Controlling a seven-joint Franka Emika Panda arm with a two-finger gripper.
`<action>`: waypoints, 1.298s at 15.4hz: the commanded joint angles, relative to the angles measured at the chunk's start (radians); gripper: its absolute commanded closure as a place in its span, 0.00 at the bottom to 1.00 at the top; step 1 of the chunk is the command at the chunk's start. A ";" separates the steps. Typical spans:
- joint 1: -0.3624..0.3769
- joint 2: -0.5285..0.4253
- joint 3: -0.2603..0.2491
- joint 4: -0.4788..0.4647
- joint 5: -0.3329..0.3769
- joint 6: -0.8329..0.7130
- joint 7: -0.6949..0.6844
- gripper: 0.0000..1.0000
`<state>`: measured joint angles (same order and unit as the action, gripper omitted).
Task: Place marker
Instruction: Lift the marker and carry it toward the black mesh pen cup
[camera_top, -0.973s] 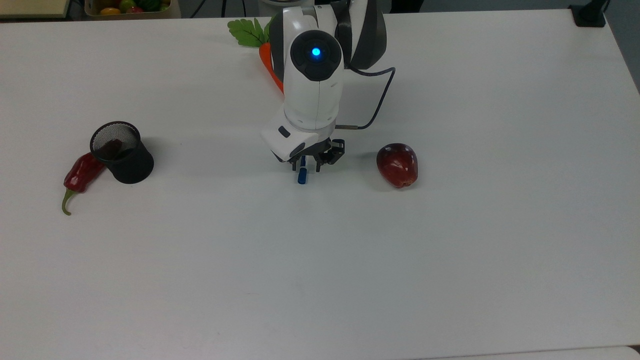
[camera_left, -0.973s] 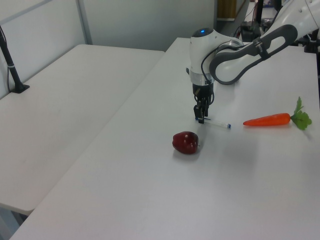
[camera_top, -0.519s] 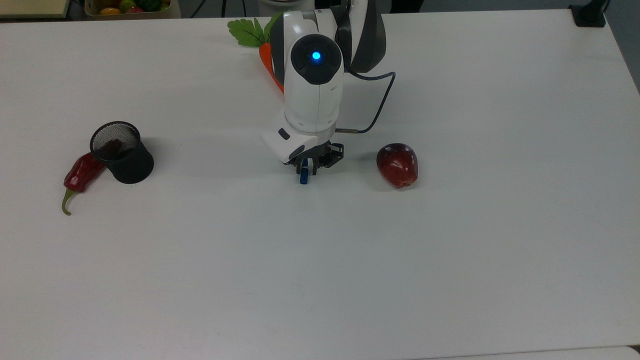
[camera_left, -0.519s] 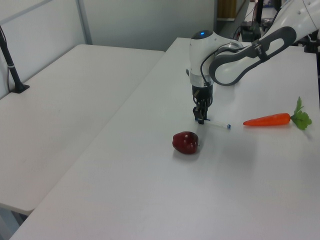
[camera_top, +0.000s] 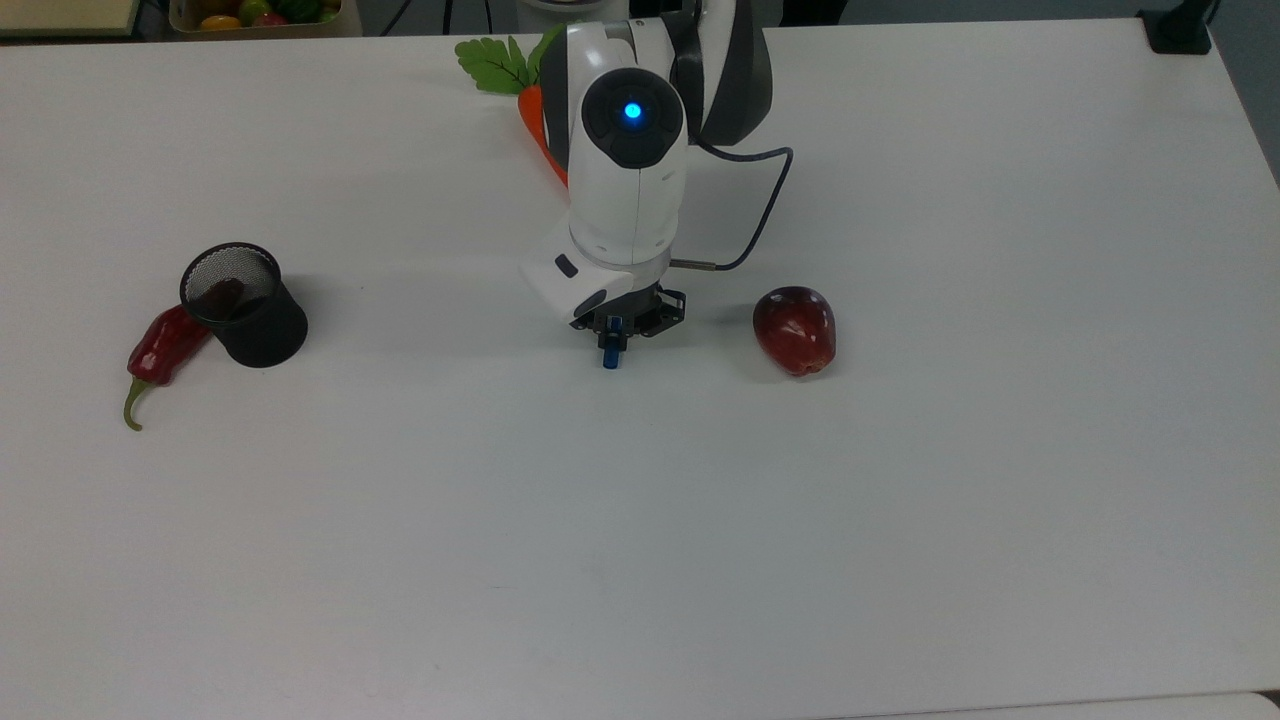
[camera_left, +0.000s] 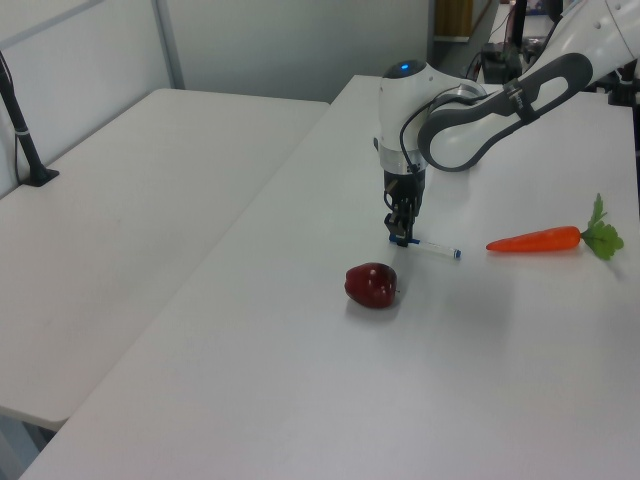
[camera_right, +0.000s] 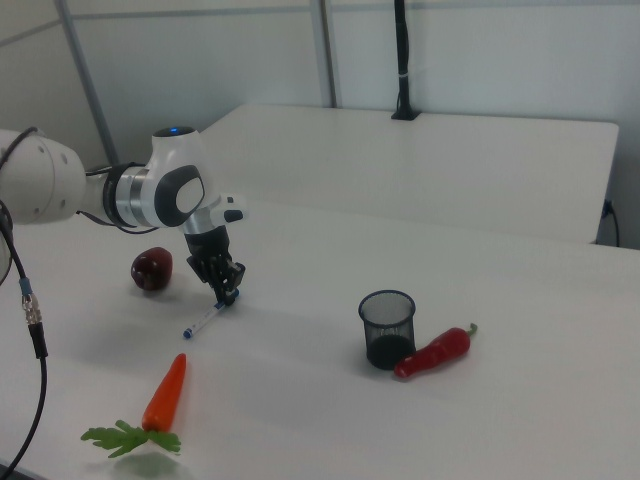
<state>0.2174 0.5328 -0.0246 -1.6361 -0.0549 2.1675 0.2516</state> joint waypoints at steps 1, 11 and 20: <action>0.016 -0.016 -0.008 -0.014 -0.002 0.019 0.025 0.94; 0.014 -0.172 -0.008 0.041 0.001 -0.194 0.017 0.94; -0.085 -0.258 -0.021 0.150 -0.005 -0.328 -0.011 0.94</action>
<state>0.1929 0.2824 -0.0394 -1.5061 -0.0553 1.8591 0.2562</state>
